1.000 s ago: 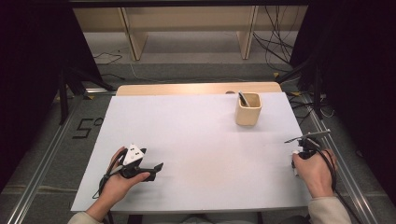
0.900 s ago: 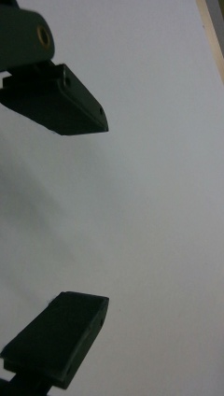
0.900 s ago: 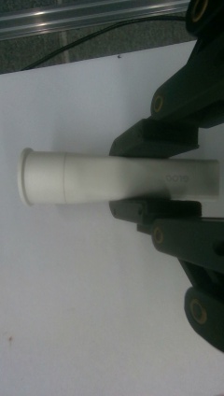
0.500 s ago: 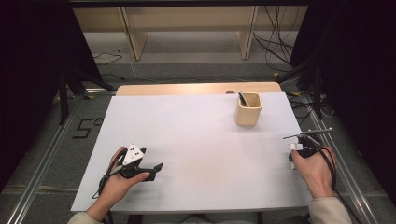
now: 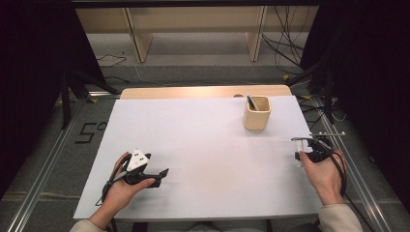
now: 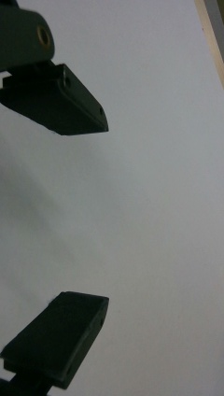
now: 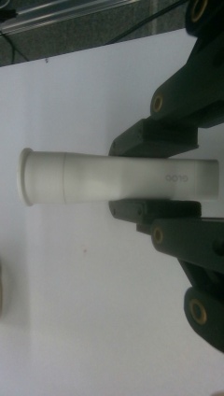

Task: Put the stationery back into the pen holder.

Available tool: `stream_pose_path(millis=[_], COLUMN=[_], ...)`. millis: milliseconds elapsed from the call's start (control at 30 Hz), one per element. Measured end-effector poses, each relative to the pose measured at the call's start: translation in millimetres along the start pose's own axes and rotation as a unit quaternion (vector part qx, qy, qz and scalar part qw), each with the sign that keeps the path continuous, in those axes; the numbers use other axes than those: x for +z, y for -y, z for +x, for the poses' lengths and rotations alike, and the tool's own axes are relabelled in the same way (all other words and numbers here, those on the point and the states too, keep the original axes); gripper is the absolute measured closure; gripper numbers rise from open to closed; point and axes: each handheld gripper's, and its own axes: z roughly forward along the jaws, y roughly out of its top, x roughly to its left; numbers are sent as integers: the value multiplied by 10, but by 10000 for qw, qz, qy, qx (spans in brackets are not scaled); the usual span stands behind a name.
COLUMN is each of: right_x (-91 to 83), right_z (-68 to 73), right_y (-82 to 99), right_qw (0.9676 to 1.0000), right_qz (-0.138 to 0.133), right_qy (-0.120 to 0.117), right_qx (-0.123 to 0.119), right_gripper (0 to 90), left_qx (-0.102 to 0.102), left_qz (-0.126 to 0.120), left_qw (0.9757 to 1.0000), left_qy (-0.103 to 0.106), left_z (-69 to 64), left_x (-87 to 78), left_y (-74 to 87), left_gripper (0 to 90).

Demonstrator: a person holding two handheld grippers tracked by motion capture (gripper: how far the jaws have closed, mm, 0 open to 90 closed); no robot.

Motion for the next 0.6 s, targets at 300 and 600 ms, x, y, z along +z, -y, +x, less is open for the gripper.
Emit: stream_pose_path(millis=[300, 600], right_x=[-7, 0], right_z=[-27, 5], right_y=[2, -8], right_qw=[9986, 9956], right_qz=[-416, -701], right_qy=[-311, -605], right_qx=[-62, -157], right_gripper=[713, 713], left_qx=[6, 6], left_qz=[5, 7], left_qw=[10000, 10000], left_qy=[-5, -6], left_z=[-1, 0], left_x=[0, 0], left_y=[1, 1], left_gripper=[134, 134])
